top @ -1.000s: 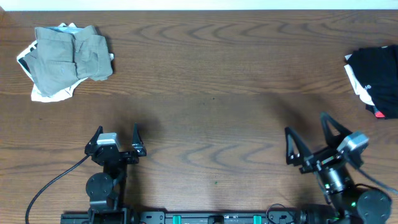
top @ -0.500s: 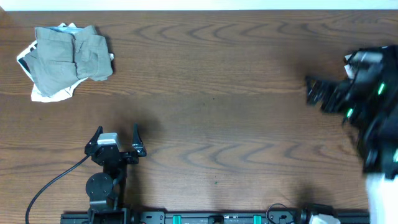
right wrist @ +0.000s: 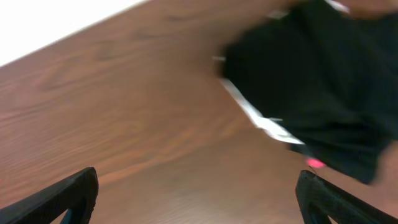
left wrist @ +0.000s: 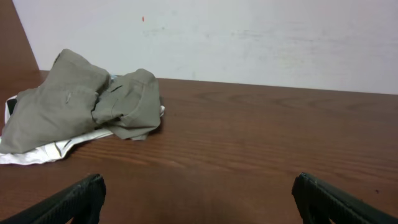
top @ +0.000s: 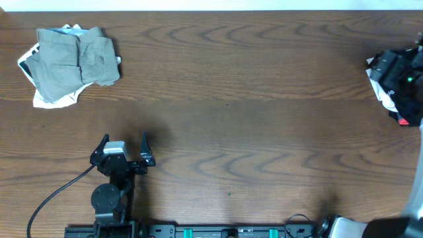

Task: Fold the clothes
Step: 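Reach the right gripper to the black clothing pile and grasp it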

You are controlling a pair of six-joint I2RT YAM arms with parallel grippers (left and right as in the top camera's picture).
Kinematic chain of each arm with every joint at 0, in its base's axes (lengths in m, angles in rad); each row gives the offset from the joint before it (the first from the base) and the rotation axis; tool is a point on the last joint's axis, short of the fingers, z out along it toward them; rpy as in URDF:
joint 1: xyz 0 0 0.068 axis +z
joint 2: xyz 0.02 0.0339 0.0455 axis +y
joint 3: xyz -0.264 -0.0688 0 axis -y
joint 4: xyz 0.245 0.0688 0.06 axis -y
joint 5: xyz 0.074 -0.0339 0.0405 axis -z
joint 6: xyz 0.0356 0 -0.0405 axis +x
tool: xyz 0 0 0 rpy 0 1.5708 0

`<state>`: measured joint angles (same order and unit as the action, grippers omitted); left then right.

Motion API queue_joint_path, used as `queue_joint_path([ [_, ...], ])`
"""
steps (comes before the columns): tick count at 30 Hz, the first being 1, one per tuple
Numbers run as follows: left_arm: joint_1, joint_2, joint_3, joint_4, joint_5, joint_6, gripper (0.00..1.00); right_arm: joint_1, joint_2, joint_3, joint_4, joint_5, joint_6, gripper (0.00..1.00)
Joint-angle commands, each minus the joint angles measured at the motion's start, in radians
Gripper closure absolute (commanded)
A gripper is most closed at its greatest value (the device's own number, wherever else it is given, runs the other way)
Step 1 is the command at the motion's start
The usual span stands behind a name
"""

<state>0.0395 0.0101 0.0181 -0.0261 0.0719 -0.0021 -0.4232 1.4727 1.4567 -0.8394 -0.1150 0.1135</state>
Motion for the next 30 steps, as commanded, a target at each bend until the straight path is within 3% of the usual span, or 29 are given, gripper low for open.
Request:
queue_joint_path([
  [1,0.005,-0.006,-0.014,-0.037,0.015,0.006,0.02,-0.086,0.056,0.021,0.010,0.077,0.047,0.01],
  [3,0.005,-0.006,-0.014,-0.037,0.015,0.006,0.02,-0.127,0.079,0.021,0.023,0.041,0.073,0.01],
  [9,0.005,-0.006,-0.014,-0.037,0.014,0.006,0.02,-0.238,0.132,0.021,0.072,0.007,0.072,0.23],
  [22,0.005,-0.006,-0.014,-0.037,0.014,0.006,0.02,-0.339,0.293,0.021,0.156,0.006,0.062,0.36],
  [30,0.005,-0.006,-0.014,-0.037,0.015,0.006,0.02,-0.341,0.341,0.021,0.195,0.131,-0.049,0.39],
])
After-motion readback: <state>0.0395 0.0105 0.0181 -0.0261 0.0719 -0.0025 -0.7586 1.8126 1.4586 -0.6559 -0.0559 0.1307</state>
